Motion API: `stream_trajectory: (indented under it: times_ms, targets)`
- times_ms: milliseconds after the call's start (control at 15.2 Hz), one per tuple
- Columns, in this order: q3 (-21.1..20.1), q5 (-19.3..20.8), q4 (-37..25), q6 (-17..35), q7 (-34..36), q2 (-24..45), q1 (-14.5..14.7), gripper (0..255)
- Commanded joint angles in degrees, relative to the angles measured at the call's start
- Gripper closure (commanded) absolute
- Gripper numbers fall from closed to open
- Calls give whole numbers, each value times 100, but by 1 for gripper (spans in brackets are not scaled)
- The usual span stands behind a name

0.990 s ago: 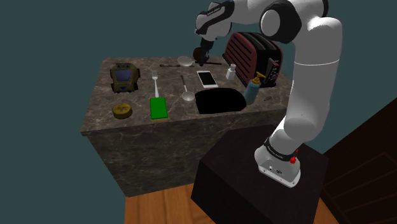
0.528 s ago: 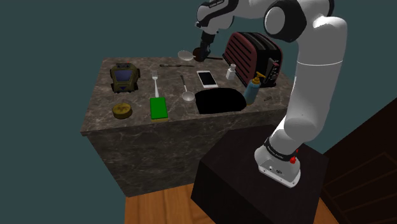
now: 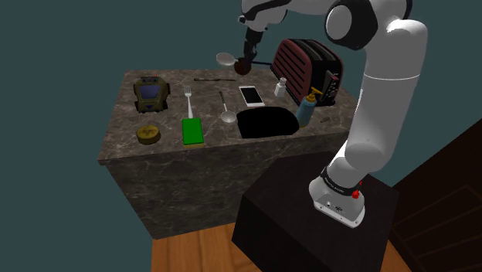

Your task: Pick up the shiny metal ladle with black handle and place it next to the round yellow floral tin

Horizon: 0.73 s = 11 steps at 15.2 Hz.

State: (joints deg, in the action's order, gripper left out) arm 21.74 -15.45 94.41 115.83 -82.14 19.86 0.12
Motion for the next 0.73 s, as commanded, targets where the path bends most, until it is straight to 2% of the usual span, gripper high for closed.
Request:
stream_trajectory:
  times_ms: [0, 132, 660]
  targets:
    - [9, 27, -93, -127, 33, -37, 4, 255]
    - [18, 52, -199, -262, 62, -70, 2, 255]
    - [-245, 395, 622, 137, 1118, -683, 797, 255]
